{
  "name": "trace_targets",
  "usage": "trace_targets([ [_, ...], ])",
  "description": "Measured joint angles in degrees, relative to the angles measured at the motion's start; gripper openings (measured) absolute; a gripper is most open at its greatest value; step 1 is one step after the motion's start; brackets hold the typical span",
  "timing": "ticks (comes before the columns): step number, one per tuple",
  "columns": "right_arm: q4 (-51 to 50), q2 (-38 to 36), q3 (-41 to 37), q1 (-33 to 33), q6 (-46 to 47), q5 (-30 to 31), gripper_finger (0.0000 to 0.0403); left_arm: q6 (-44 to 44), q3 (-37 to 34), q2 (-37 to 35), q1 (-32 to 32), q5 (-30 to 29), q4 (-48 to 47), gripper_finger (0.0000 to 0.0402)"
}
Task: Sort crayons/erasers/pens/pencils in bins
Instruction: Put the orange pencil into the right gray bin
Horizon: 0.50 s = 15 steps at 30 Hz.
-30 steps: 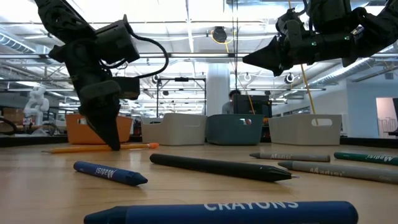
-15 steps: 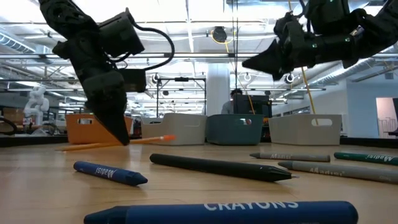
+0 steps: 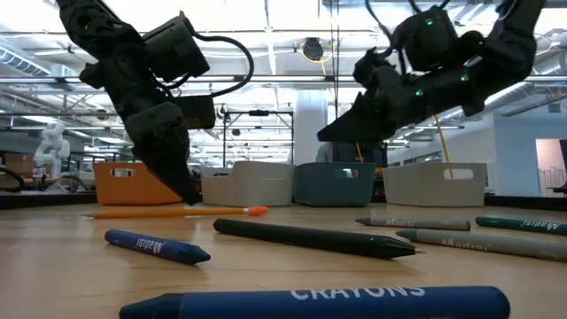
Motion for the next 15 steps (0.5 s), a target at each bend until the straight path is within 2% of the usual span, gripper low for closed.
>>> trace_targets([
  [5,1.0,4.7,2.9,0.4,0.6,-2.2,0.0071,-0.4,0.0,0.0,-0.5,1.6,-0.1,0.0007],
  [10,0.2,8.6,6.5,1.4,0.4,-3.6,0.0114,-1.0,0.0,-0.6,-2.6,2.7,-2.8,0.0062],
  [15,-0.4,12.0,9.1,2.3,-0.7,-3.6,0.0132,-2.5,0.1,-0.6,-5.6,3.6,-6.6,0.0112],
])
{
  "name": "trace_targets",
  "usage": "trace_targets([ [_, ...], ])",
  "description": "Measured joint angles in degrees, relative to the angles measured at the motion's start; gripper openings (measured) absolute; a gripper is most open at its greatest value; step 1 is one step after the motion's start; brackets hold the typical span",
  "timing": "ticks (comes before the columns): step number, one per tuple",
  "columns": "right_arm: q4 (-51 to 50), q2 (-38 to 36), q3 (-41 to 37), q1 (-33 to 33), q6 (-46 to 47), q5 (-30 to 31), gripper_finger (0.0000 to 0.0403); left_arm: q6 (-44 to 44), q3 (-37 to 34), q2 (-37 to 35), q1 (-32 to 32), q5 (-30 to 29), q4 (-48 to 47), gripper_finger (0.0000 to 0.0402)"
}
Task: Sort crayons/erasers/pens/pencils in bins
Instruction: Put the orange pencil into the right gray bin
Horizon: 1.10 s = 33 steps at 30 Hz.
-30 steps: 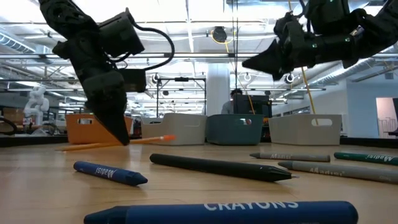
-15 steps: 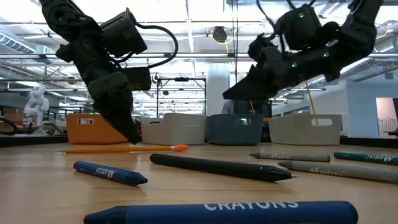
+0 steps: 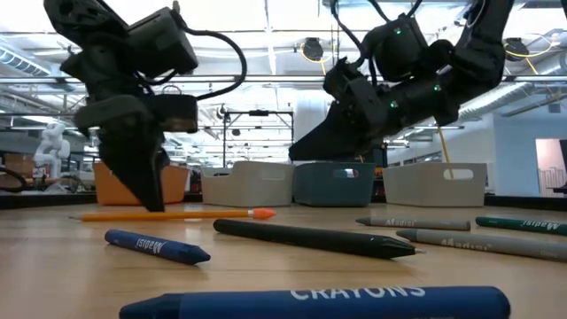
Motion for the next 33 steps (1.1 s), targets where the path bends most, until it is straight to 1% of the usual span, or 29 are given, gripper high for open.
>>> trace_targets([
  [3,0.0,0.8,0.2,0.3,-0.4,-1.1,0.0132,0.0,0.0,-0.1,-2.0,-0.1,-1.2,0.0126],
  [7,0.1,0.8,0.2,0.8,-0.9,-1.3,0.0131,-1.0,0.1,-2.1,-4.2,0.3,-3.6,0.0128],
  [10,0.2,0.5,0.3,1.3,-1.1,-1.3,0.0131,-2.1,1.6,-4.3,-5.8,0.1,-10.5,0.0128],
  [14,0.5,0.5,0.3,2.2,-1.3,-1.3,0.0131,-4.4,2.1,-5.3,-9.9,0.2,-19.5,0.0128],
  [17,1.3,0.5,0.3,2.5,-1.5,-1.3,0.0130,-7.1,1.5,-5.2,-12.2,0.0,-19.0,0.0129],
  [23,2.3,0.5,0.3,2.7,-1.7,-1.2,0.0130,-11.0,1.3,-4.8,-13.1,-5.6,-18.6,0.0127],
  [26,2.4,0.5,0.3,2.8,-1.9,-1.3,0.0130,-11.0,0.5,-4.7,-13.1,-5.9,-17.3,0.0110],
  [28,2.5,0.5,0.3,3.0,-2.2,-1.2,0.0130,-11.0,0.1,-4.7,-13.1,-5.7,-15.5,0.0090],
  [33,2.6,0.5,0.3,3.4,-2.3,-1.2,0.0130,-10.2,-0.2,-4.7,-13.1,-4.6,-14.4,0.0045],
])
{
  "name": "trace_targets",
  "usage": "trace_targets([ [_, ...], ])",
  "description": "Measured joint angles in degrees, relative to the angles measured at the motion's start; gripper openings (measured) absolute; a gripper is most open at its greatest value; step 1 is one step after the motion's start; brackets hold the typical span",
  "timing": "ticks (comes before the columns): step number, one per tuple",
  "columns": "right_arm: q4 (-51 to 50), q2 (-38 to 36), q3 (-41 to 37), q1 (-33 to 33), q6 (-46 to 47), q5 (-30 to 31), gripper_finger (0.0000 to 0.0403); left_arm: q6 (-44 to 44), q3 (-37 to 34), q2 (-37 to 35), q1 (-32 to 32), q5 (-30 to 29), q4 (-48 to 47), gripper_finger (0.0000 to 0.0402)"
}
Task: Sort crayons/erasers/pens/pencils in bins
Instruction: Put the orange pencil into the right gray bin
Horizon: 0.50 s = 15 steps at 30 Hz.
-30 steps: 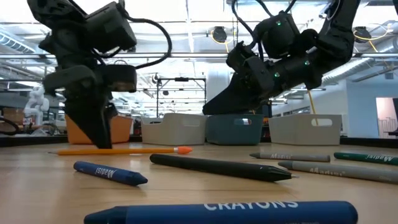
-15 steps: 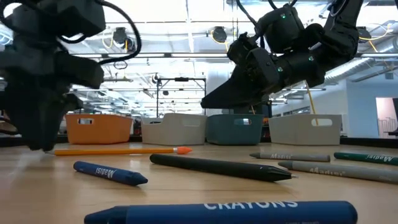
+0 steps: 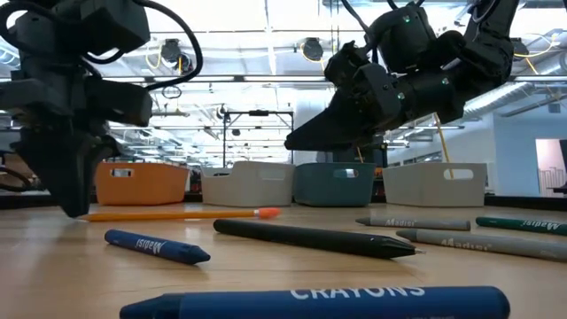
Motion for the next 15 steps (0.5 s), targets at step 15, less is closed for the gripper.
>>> trace_targets([
  [15,0.0,0.0,0.0,0.0,-0.1,0.0,0.0130,0.5,1.3,-0.9,0.0,1.4,-1.0,0.0035],
])
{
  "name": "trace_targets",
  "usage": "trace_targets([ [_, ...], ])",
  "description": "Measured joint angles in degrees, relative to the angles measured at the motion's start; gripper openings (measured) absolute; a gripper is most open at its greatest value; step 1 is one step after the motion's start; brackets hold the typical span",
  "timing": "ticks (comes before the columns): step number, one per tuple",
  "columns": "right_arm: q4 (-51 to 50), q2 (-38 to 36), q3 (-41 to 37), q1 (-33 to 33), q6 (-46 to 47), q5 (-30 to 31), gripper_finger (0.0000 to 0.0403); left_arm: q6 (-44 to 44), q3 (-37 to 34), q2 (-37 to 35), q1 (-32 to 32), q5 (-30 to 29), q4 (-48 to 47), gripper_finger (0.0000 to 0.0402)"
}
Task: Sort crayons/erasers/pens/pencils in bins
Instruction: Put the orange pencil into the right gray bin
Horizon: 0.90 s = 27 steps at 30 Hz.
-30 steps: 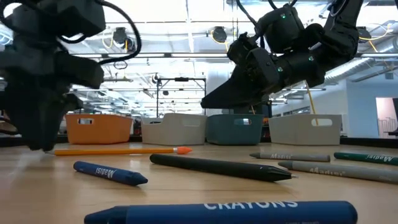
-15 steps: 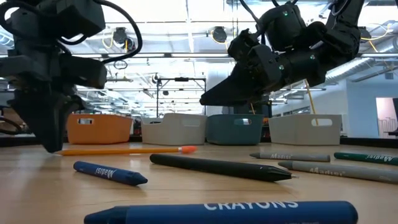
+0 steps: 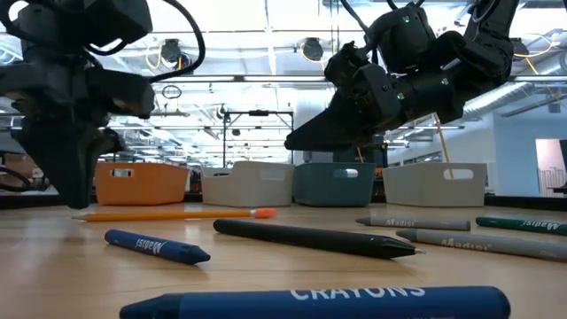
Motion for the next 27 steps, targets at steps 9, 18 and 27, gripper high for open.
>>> trace_targets([
  [9,0.3,0.0,0.0,0.0,-0.1,0.0,0.0130,0.0,-0.1,0.9,0.0,-1.4,-0.7,0.0035],
  [18,-0.1,0.0,0.0,0.0,-0.1,0.0,0.0130,-0.3,-0.9,0.9,0.0,-1.7,0.8,0.0035],
  [27,-0.1,0.0,0.0,0.0,-0.1,0.0,0.0130,-0.3,-0.9,0.9,-0.3,-2.1,0.8,0.0035],
])
